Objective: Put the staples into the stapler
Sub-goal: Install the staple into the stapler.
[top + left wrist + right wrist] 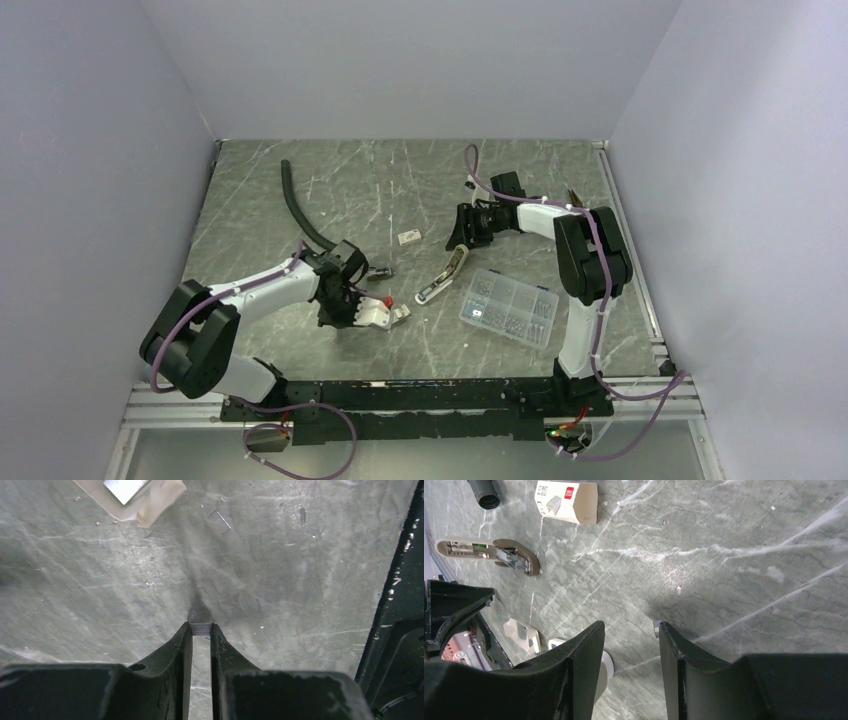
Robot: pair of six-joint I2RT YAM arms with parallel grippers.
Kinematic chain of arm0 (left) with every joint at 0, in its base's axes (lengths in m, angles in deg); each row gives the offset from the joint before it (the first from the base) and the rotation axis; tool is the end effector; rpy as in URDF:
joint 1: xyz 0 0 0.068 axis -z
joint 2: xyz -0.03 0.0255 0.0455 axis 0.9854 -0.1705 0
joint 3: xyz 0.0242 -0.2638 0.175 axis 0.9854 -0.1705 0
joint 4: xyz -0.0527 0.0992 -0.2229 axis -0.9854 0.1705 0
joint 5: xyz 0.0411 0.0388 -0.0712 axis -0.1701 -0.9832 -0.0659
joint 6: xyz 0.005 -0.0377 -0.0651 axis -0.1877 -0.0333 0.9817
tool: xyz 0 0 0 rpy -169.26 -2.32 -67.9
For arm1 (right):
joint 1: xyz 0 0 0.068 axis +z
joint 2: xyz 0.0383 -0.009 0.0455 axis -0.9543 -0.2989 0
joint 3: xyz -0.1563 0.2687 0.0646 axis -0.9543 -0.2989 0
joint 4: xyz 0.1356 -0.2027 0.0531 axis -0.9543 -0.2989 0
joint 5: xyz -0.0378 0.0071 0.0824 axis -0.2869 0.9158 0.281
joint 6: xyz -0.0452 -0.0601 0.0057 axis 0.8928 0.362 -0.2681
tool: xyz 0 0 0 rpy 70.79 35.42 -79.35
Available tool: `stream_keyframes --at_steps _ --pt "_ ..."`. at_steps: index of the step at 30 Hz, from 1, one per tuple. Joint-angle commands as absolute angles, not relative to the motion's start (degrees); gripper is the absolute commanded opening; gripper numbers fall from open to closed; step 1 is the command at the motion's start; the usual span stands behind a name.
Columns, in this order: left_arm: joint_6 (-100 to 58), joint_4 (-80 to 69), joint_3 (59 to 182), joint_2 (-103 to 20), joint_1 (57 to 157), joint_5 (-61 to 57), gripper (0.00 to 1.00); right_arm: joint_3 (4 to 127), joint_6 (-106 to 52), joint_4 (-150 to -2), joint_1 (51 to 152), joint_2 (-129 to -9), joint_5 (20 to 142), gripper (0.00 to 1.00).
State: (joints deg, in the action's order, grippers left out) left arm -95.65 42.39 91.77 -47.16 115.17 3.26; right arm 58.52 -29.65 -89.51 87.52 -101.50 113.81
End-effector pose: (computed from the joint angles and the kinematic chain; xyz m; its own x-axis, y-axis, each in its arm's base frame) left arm 0.1621 -0.1316 0.1886 0.1476 0.9554 -0.2556 0.9877 -0.1558 -0.0121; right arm 0.3902 0.1462 0.1720 -0.9018 -0.1076 -0.4186 -0.3734 0.6818 0.6291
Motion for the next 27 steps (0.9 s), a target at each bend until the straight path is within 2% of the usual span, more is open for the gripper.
stream_keyframes --at_steps 1,14,20,27 --pt "-95.7 40.0 92.7 -47.5 115.4 3.6 0.14 60.6 -27.5 -90.1 87.0 -98.4 113.6 0.48" --pt "-85.0 38.2 99.8 -51.4 115.4 4.1 0.12 60.2 -28.2 -89.6 85.6 -96.9 116.9 0.47" --pt "-76.3 40.3 108.9 -54.7 115.6 3.6 0.11 59.8 -28.0 -90.2 84.9 -95.2 117.7 0.46" --pt "-74.4 43.3 120.9 -60.9 116.0 4.6 0.11 58.7 -28.6 -89.2 84.0 -93.5 119.1 0.46"
